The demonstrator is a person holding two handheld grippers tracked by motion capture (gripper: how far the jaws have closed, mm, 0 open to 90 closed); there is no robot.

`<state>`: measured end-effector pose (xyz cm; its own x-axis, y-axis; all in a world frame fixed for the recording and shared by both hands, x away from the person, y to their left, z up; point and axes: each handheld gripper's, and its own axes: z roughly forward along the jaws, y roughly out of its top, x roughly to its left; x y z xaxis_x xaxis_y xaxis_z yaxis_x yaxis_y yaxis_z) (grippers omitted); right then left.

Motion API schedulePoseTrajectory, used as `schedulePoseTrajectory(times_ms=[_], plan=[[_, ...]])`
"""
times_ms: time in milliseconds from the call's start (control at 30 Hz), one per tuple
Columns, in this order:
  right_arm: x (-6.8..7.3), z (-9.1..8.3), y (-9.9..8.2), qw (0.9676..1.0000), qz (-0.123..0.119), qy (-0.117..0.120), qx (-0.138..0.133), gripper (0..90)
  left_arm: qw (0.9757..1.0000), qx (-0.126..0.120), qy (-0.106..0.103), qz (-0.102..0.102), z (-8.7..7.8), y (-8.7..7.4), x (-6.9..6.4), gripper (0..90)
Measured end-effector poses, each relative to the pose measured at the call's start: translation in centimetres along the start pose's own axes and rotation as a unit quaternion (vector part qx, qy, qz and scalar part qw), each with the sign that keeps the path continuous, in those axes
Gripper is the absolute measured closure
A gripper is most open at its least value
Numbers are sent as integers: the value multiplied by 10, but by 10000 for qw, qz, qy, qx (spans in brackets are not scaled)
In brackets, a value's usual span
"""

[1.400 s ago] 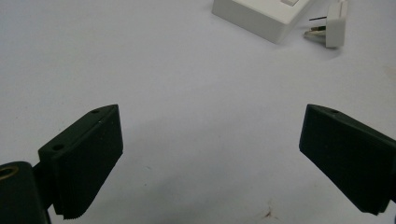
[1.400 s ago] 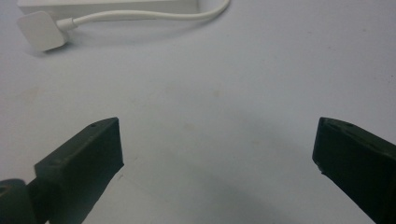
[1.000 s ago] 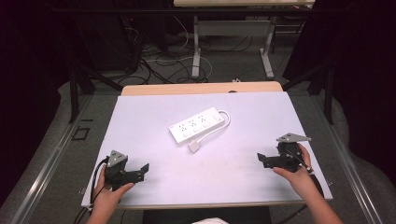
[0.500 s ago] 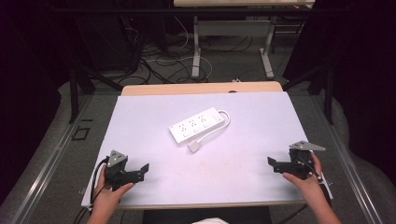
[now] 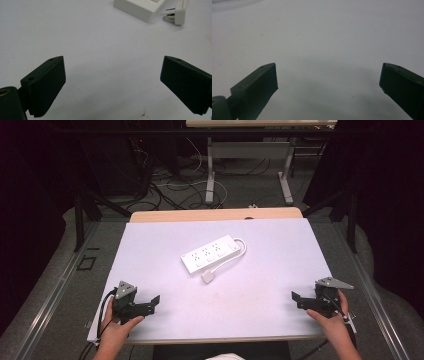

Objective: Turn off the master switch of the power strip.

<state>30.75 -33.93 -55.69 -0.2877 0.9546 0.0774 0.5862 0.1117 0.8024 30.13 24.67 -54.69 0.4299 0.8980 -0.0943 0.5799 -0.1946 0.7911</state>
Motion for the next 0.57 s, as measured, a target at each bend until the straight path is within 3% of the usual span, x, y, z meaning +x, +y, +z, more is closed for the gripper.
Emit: schedulePoseTrajectory(times_ms=[567], plan=[[-2, -5, -7, 9998, 170, -25, -117, 11, 10000, -1, 2, -8, 0, 0, 0, 60]])
